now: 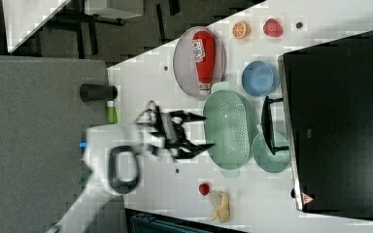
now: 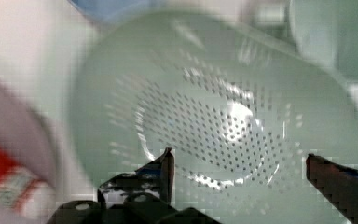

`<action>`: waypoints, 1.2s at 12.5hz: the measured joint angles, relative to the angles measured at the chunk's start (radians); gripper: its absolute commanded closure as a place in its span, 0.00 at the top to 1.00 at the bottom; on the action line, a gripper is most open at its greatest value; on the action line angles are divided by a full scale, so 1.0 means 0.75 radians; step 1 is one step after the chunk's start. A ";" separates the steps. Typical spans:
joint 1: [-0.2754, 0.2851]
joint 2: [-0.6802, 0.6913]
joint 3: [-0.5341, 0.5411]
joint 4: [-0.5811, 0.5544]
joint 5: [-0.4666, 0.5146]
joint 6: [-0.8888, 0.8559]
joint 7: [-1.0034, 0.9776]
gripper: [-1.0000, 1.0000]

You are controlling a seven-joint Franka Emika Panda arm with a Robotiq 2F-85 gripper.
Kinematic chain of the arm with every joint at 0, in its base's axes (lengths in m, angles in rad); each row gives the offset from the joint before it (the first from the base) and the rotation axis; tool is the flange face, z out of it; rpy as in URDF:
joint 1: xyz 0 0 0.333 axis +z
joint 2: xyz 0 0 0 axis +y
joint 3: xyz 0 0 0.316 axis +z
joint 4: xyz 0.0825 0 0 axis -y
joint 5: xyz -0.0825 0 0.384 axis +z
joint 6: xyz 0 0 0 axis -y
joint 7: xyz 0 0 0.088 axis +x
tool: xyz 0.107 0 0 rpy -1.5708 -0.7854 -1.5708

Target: Drag strainer left to right.

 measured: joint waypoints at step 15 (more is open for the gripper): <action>0.006 -0.547 -0.016 0.514 0.427 -1.003 -0.659 1.00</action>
